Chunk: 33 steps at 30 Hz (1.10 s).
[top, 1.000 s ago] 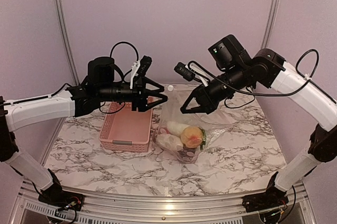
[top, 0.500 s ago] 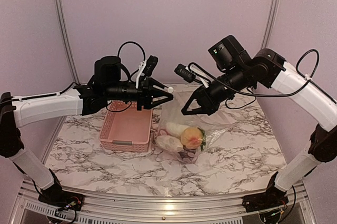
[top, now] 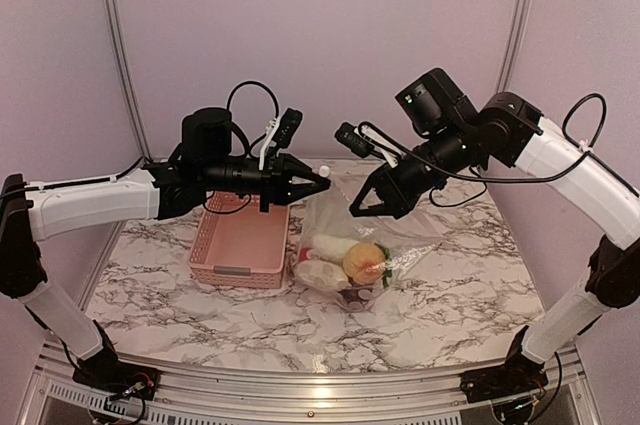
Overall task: Place the food in the zip-top bag and seal the zipper
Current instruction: Pass from the right arm to the left, then pick up the zipper from the zipper food storage bag.
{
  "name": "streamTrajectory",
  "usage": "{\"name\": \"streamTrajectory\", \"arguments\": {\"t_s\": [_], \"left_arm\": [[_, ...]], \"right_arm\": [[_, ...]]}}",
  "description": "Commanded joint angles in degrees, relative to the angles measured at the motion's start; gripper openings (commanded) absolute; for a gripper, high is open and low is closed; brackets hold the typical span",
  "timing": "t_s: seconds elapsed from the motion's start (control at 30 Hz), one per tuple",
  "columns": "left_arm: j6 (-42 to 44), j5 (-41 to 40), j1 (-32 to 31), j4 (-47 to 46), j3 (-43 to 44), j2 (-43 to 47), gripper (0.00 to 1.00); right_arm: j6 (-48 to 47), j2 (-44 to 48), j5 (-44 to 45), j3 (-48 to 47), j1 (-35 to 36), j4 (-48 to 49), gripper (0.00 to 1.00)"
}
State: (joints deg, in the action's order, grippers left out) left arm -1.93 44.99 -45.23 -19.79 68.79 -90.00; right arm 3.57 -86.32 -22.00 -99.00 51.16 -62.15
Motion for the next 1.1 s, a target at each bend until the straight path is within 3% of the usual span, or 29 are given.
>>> {"name": "streamTrajectory", "arguments": {"t_s": [0.0, 0.4, 0.6, 1.07], "left_arm": [[1.3, -0.2, -0.2, 1.4, 1.3, 0.6, 0.02], [3.7, -4.6, -0.2, 7.9, 1.2, 3.0, 0.0], [4.6, -7.5, -0.2, 10.2, 1.0, 4.2, 0.0], [4.7, -4.7, -0.2, 9.6, -0.8, 5.9, 0.0]], "right_arm": [[1.2, 1.3, 4.9, -0.7, -0.8, -2.7, 0.0], [0.6, -1.7, 12.4, -6.6, -3.3, -4.8, 0.01], [-0.5, -4.0, 1.9, -14.3, -0.6, -2.4, 0.21], [-6.0, -10.3, 2.5, -15.7, 1.0, 3.3, 0.32]]}}
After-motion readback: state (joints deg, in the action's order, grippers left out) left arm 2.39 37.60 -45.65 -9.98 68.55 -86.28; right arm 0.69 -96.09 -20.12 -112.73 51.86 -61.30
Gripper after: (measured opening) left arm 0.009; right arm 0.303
